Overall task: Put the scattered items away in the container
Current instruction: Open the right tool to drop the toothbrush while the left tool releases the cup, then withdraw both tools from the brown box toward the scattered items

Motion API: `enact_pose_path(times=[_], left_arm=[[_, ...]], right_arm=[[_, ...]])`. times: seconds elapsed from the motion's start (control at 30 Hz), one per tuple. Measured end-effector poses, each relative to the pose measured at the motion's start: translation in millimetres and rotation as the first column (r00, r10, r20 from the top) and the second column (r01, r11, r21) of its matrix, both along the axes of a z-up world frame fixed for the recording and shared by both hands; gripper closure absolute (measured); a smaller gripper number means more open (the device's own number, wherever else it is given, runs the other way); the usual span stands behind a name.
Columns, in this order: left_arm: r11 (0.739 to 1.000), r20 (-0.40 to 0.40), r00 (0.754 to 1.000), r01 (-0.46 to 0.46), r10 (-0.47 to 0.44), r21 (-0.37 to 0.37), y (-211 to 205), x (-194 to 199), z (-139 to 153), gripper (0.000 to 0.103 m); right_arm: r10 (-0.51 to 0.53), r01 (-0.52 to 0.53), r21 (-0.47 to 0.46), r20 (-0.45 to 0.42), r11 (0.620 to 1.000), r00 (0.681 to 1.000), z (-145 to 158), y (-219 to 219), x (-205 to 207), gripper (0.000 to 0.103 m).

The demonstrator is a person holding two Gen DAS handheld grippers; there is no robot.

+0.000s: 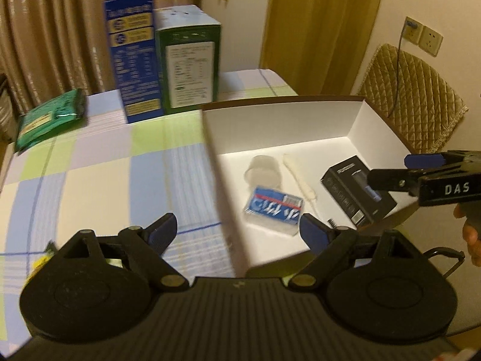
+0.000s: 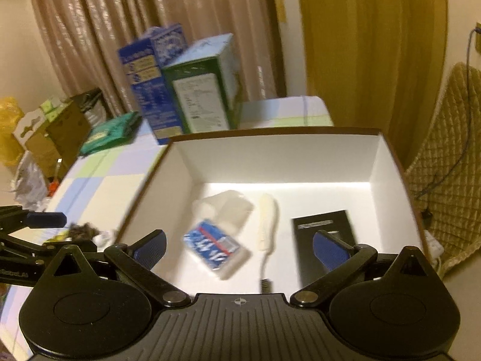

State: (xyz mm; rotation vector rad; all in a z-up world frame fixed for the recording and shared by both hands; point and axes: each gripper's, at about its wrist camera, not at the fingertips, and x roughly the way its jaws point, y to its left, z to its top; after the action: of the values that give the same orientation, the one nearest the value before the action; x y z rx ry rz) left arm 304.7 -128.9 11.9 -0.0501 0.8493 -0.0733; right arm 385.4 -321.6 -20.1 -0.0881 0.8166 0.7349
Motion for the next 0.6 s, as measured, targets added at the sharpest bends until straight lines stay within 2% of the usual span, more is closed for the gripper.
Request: enact_pose_path(times=[0.27, 0.43, 0.6], left_arm=[[0.994, -0.021, 0.994, -0.103, 0.104, 0.036, 55.8, -61.0, -9.7, 0.017], [0.984, -0.062, 0.982, -0.175, 0.177, 0.032, 92.2, -93.5, -19.4, 0.017], [0.979, -0.081, 0.976, -0.202, 0.204, 0.031, 113.5, -114.8, -25.5, 0.017]], right_arm=[[0.136, -0.137, 0.038, 0.037, 0.990, 0.990, 10.0, 38.5, -60.0, 0.002], [0.214, -0.215, 0.040, 0.016, 0.976, 0.977, 2.7, 68.3, -88.5, 0.002], [0.262, -0.262, 0.030, 0.003, 0.965, 0.965, -4.8, 96.8, -106.4, 0.002]])
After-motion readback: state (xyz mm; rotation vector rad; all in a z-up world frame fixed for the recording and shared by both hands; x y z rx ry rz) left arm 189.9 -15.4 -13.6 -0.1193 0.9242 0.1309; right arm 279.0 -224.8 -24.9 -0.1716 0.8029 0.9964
